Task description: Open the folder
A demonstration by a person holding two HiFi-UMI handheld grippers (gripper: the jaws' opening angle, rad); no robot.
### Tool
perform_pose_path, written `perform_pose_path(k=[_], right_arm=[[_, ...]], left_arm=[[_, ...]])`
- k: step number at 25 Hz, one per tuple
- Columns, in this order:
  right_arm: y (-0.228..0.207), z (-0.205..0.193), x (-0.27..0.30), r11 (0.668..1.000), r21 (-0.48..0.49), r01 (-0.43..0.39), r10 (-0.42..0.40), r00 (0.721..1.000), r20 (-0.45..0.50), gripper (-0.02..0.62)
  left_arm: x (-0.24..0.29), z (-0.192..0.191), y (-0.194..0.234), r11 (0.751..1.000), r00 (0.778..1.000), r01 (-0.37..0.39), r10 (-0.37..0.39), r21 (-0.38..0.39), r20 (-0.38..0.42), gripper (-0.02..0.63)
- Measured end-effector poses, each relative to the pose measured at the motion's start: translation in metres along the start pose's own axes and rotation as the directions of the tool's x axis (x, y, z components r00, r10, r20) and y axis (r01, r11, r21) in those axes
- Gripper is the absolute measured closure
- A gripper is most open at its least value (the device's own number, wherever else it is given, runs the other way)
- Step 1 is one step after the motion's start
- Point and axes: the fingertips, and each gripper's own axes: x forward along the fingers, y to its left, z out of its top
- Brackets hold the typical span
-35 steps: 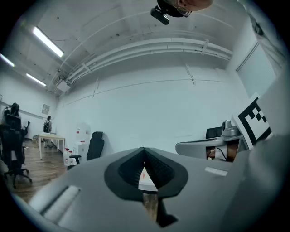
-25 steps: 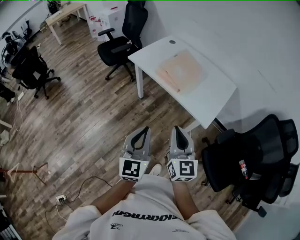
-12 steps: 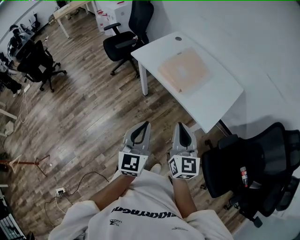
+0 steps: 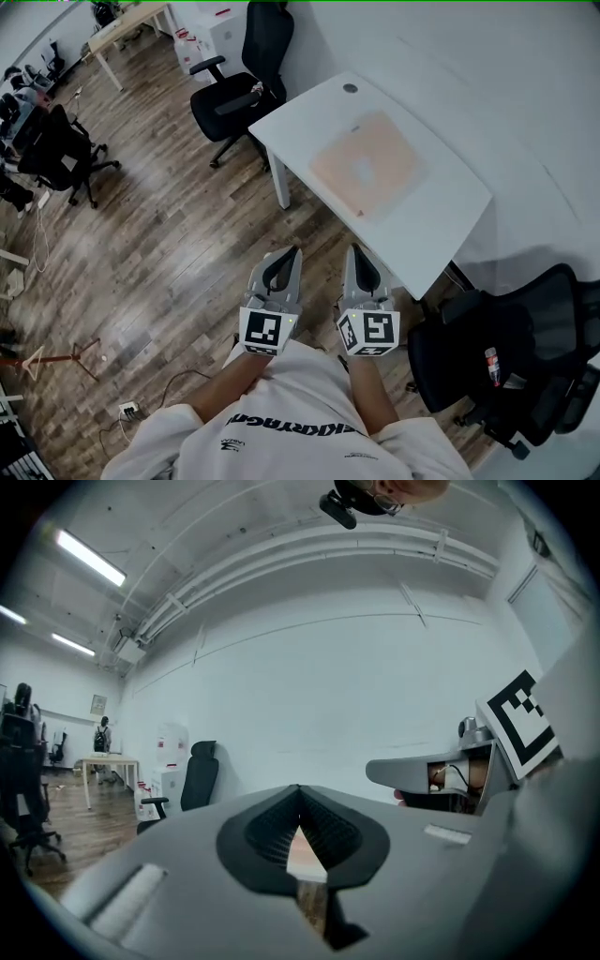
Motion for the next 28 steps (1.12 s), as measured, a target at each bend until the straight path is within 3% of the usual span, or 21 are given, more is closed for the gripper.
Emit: perform_pose_path(k=[8,15,20,24,28], right_arm=[[-0.025,0.008,0.148,0.994,0.064,0.085,-0.084,0.996,-0.022,0.595],[-0.049,0.022,0.248,0.972,0.083,0.220,-0.216,0.975,-0.058,0.595],[-0.067,0.020,0.291,0.942,0.096,0.322,-0.313,0.944,-0.100,0.595],[-0.088,0.014,0.310,0.910,0.031,0.414,-0.406,0.903,-0.140,0.595],[-0.105,0.006,0.323,0.875,0.038,0.483,-0.470,0.864,-0.180,0.595]], left_arm=[[0.128,0.005,0.093,0.996,0.996,0.089,-0.090,-0.017,-0.022,0.606],[0.222,0.017,0.153,0.977,0.977,0.209,-0.210,-0.032,-0.041,0.605],[0.278,0.015,0.173,0.949,0.948,0.312,-0.314,-0.053,-0.052,0.605],[0.312,0.007,0.174,0.918,0.917,0.391,-0.395,-0.072,-0.060,0.605],[0.339,-0.001,0.175,0.886,0.884,0.455,-0.461,-0.089,-0.078,0.606]])
